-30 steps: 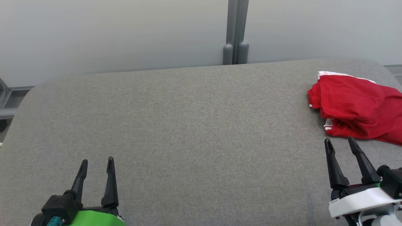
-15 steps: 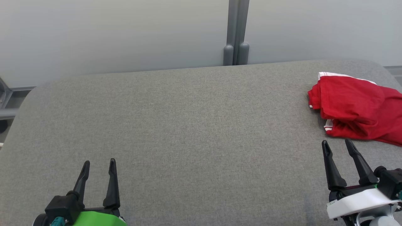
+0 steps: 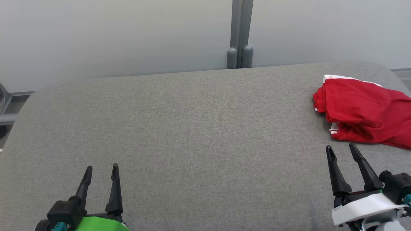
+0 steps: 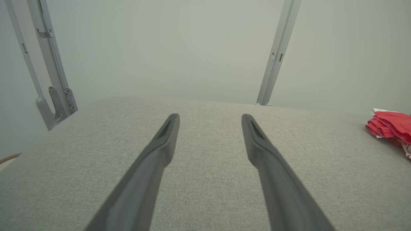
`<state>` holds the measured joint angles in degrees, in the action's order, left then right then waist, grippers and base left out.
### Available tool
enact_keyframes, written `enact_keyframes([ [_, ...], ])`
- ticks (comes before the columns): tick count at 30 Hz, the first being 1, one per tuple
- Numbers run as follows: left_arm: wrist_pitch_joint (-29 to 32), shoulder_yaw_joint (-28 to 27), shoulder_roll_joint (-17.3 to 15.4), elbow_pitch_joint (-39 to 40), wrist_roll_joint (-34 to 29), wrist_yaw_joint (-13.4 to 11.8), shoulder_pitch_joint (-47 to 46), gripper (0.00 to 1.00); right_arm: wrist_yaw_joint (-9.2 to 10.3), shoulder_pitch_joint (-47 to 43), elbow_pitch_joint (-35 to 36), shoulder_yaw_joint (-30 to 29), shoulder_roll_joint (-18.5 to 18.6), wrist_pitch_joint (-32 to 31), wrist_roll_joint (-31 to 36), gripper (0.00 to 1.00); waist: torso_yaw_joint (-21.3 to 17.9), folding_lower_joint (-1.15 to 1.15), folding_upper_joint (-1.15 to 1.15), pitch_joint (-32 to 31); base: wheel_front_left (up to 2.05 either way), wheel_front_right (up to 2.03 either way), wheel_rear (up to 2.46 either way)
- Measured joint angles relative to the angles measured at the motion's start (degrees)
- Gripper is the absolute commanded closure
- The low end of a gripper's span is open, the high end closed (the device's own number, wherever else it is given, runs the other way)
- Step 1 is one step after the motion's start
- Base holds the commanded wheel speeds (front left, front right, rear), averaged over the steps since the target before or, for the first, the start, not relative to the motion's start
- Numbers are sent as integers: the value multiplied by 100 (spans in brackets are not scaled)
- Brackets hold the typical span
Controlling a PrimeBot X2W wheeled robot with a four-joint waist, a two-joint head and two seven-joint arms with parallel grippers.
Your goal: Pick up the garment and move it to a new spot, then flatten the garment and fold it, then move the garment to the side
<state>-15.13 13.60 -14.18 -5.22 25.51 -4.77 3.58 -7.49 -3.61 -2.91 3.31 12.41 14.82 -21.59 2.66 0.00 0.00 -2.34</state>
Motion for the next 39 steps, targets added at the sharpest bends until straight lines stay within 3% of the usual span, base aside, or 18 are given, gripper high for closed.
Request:
enact_keyframes([
  [38,0,-10,33,-77,1,42,-8,0,0,21,-73,-32,-70,-88,-118,0,-84,0,0,-32,0,0,0],
  [39,0,-3,33,-78,22,59,-8,100,0,21,-77,-32,-70,-88,-118,100,-84,0,0,-32,0,0,0],
])
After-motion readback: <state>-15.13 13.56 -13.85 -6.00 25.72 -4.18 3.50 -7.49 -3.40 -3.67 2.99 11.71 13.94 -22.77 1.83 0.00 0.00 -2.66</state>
